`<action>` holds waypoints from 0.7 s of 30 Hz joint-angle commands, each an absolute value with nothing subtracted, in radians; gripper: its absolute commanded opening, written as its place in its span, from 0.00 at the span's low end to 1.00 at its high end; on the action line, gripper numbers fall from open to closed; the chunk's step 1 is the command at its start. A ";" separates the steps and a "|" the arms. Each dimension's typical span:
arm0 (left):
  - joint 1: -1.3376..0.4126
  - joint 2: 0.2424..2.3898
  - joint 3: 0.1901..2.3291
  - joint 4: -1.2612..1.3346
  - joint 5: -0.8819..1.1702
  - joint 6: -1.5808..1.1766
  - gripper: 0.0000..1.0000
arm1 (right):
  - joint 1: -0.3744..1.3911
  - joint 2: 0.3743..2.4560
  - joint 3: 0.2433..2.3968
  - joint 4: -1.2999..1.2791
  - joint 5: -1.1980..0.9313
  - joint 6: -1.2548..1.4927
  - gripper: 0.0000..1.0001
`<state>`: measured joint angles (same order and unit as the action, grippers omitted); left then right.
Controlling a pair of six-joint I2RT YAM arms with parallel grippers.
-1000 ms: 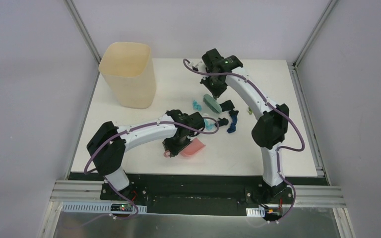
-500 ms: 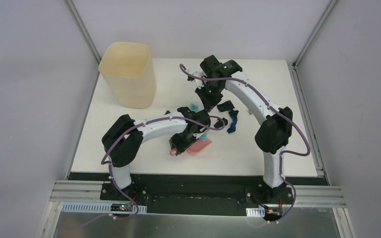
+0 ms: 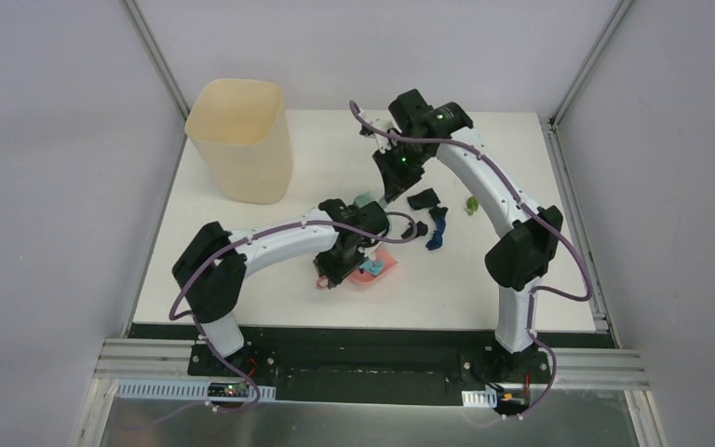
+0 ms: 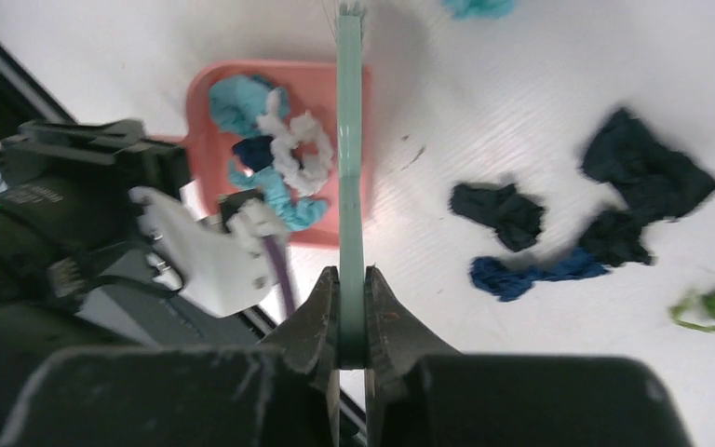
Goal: Sweep away the paper scraps from the table
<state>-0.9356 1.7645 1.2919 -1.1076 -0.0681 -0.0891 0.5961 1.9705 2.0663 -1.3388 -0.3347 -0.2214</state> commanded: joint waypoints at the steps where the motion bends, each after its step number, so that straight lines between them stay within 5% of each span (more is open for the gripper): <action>1: -0.914 1.613 1.279 -1.099 -0.117 -0.096 0.00 | 0.557 1.940 2.224 -1.313 -0.232 -0.240 0.00; 21: -0.778 1.600 1.187 -1.095 -0.022 -0.099 0.00 | 0.613 2.285 2.466 -1.103 0.070 -0.507 0.00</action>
<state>-0.7834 1.5726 1.1530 -1.1198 -0.0715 -0.0971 0.5766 2.2421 2.4107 -1.1698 0.0059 -0.4316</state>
